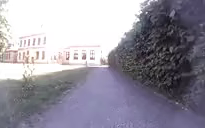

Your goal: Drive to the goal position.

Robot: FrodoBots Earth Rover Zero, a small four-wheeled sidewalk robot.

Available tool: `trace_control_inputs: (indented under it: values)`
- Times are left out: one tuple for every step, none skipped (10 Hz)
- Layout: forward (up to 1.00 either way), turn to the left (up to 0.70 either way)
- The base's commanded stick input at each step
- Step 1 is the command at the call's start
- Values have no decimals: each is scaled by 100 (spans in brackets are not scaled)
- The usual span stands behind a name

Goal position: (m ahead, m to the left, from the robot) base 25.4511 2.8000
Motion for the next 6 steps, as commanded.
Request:
trace_control_inputs:
  values:
    - [60, 0]
    - [60, 0]
    - [60, 0]
    - [60, 0]
    - [60, 0]
    - [60, 0]
